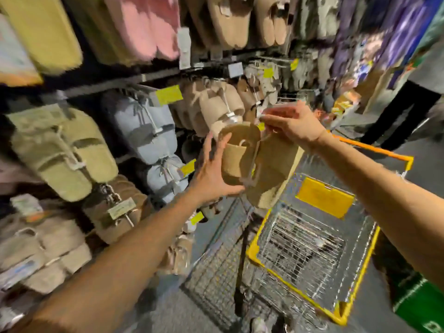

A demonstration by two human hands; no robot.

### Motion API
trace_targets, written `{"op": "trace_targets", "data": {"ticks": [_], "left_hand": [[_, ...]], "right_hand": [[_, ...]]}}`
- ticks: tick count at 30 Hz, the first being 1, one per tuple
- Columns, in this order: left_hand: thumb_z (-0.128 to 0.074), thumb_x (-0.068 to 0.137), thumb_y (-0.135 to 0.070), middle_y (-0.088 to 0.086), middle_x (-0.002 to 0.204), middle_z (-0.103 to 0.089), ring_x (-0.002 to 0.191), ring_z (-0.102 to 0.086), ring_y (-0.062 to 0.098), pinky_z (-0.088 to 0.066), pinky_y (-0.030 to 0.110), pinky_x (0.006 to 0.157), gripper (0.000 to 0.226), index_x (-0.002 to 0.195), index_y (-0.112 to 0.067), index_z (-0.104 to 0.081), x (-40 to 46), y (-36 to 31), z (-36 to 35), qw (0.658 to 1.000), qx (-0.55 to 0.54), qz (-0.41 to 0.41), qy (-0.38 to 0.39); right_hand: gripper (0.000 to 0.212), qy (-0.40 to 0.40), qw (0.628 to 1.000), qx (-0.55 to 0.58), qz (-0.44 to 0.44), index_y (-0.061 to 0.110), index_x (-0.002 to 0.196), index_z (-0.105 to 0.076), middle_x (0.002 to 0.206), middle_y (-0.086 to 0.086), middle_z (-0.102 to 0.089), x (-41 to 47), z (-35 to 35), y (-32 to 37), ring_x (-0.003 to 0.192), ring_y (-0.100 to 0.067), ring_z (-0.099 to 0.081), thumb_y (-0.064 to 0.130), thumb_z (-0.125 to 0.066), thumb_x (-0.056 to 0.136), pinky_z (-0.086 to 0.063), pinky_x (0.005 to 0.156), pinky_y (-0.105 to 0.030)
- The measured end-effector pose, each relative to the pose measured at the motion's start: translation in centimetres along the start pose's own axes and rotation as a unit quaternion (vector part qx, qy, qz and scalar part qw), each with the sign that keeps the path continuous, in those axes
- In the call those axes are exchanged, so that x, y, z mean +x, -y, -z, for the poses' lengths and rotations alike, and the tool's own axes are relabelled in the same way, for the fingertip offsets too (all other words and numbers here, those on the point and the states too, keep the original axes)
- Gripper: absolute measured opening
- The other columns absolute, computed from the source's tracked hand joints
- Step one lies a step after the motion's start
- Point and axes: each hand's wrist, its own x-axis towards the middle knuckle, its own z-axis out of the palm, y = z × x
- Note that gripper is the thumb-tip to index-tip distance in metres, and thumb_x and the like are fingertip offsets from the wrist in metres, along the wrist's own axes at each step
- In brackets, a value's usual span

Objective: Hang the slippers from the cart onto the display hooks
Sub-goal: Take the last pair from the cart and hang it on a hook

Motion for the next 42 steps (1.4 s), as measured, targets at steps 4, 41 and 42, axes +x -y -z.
{"op": "trace_targets", "data": {"ticks": [4,41,42], "left_hand": [[-0.079,0.069,-0.067,-0.012,0.166,0.005,0.155,-0.01,0.02,-0.02,0.041,0.121,0.105,0.154,-0.048,-0.019,-4.3,-0.1,10.0,0.994,0.024,-0.023,-0.1],[-0.051,0.103,-0.022,-0.012,0.081,-0.071,0.079,-0.063,-0.001,-0.044,0.013,0.07,0.028,0.083,-0.018,-0.07,-20.8,2.9,42.1,0.891,0.179,0.15,-0.39],[-0.051,0.102,-0.022,-0.014,0.08,-0.071,0.08,-0.064,-0.001,-0.045,0.012,0.071,0.028,0.082,-0.02,-0.07,-20.6,3.1,42.0,0.894,0.163,0.15,-0.39]], "right_hand": [[0.022,0.07,0.995,-0.036,0.065,0.014,0.082,-0.077,0.075,-0.009,-0.073,1.1,-6.0,9.1,0.069,-0.013,-0.058,0.036,-0.076,0.084,-0.046,0.069,-0.03],[0.037,0.07,0.906,-0.111,0.403,0.019,0.11,-0.066,0.094,0.002,-0.059,-4.2,-36.0,28.4,0.091,-0.02,-0.05,0.048,-0.055,0.092,-0.045,0.081,-0.037],[0.033,0.069,0.91,-0.098,0.397,0.02,0.111,-0.065,0.093,0.003,-0.058,-4.0,-36.3,28.7,0.091,-0.018,-0.052,0.045,-0.056,0.093,-0.046,0.081,-0.036]]}}
